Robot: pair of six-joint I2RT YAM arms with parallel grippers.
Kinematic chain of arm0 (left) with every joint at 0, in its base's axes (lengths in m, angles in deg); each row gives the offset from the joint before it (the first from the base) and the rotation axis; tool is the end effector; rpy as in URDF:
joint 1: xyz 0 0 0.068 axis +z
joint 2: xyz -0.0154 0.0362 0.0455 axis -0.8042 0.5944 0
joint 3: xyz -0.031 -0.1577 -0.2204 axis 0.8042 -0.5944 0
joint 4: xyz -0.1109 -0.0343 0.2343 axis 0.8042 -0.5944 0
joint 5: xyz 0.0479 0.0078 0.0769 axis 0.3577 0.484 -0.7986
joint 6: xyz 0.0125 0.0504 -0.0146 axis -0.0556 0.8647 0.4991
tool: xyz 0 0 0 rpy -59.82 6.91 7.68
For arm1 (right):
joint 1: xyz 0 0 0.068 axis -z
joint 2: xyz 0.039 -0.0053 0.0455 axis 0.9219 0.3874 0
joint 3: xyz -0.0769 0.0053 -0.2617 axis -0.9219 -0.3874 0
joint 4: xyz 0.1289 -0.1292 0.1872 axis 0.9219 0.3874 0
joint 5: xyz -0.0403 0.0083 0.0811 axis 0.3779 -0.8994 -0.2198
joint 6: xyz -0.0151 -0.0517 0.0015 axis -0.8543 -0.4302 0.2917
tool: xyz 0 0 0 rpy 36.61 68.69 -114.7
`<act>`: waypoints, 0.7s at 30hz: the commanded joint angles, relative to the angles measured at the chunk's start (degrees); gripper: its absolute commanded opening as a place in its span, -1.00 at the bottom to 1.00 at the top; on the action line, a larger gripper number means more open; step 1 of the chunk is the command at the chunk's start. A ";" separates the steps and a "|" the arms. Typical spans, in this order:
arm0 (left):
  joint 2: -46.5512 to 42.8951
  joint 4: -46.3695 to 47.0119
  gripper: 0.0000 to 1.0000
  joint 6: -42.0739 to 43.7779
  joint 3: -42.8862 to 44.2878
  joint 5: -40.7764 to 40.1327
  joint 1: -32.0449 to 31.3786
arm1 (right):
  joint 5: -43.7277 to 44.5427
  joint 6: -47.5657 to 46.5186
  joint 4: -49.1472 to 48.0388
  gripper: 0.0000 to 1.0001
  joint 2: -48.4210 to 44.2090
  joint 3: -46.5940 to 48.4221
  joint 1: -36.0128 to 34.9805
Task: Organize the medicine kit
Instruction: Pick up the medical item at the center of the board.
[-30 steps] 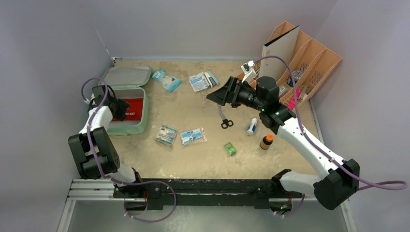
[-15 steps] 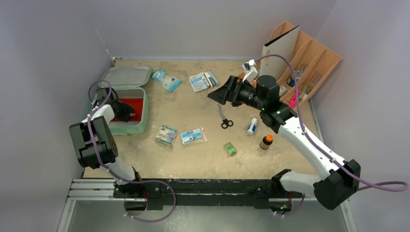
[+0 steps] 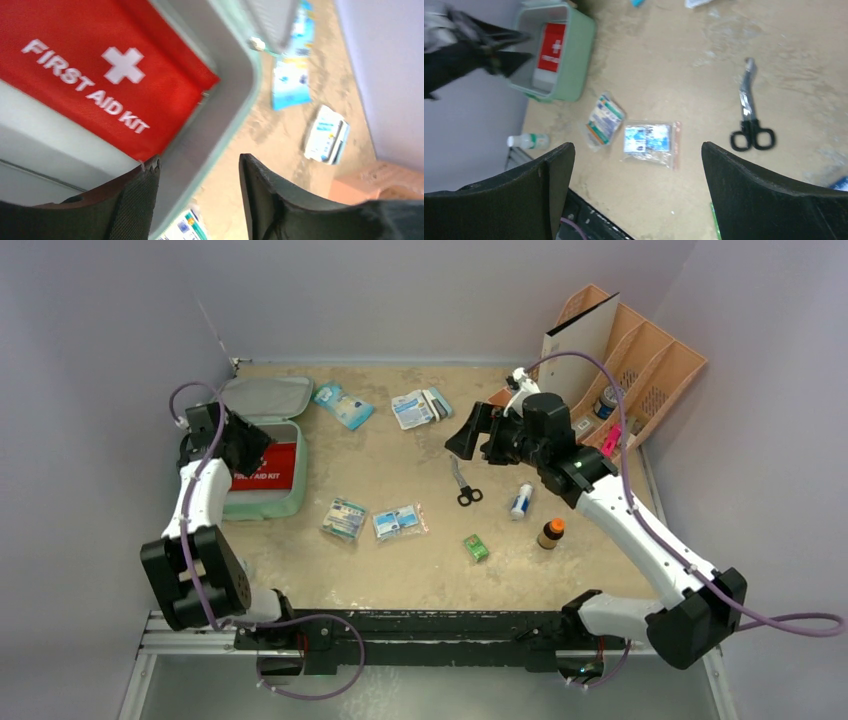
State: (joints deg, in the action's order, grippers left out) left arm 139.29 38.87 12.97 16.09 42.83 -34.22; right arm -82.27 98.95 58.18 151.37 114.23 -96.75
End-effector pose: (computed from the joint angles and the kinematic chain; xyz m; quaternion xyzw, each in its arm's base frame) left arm 0.2921 0.0966 0.2449 -0.4790 0.7962 -0.1544 0.3360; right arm 0.2377 0.1415 0.3733 -0.0088 0.8077 0.3716 0.4577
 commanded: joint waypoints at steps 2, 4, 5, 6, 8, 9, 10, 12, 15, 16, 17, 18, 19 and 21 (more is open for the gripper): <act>-7.44 -1.42 0.26 6.68 3.85 3.82 -6.03 | 6.49 -4.67 6.74 0.92 3.83 2.60 0.27; -8.94 -2.34 0.38 8.93 4.82 6.98 -8.92 | 8.17 -5.22 5.95 0.88 5.29 2.85 0.21; -9.71 -2.32 0.43 10.28 4.98 9.55 -10.05 | 8.75 -4.90 4.90 0.85 5.93 2.96 0.26; -10.45 -2.31 0.46 11.40 5.01 12.23 -10.77 | 8.88 -4.25 3.59 0.81 6.58 2.98 0.27; -12.21 -2.30 0.51 13.07 4.51 17.91 -11.57 | 8.13 -2.86 0.01 0.69 8.27 2.96 0.27; -13.24 -2.30 0.53 13.79 3.90 20.36 -11.80 | 7.85 -2.37 -1.95 0.60 9.31 2.97 0.23; -14.50 -2.36 0.53 14.47 3.12 22.54 -11.98 | 8.07 -2.22 -4.41 0.50 10.50 3.02 0.27; -17.19 -2.59 0.54 15.45 1.14 25.79 -12.27 | 9.46 -3.01 -9.41 0.33 13.51 3.33 0.19; -22.04 -4.71 0.54 17.41 -2.01 27.28 -12.61 | 8.73 -7.63 -14.31 0.17 19.03 5.93 0.18; -23.44 -5.74 0.54 18.64 -2.96 27.20 -12.69 | 8.20 -9.21 -14.78 0.14 21.31 7.23 0.18; -24.73 -6.98 0.54 19.89 -3.90 26.35 -12.72 | 7.74 -10.81 -16.03 0.12 23.50 8.59 0.17; -26.00 -7.71 0.54 20.88 -4.92 25.61 -12.77 | 7.10 -12.75 -16.99 0.11 25.55 9.96 0.18; -27.17 -8.17 0.54 21.76 -6.20 24.89 -12.87 | 6.43 -14.76 -18.12 0.09 28.26 11.18 0.10; -29.48 -8.74 0.61 22.37 -8.84 22.87 -13.22 | 5.56 -19.45 -21.50 0.04 31.94 12.95 -0.20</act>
State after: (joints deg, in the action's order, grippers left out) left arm 113.37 32.88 30.43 11.39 66.44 -46.90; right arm -75.28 89.35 45.67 178.23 122.47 -96.75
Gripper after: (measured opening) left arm 0.777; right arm 0.545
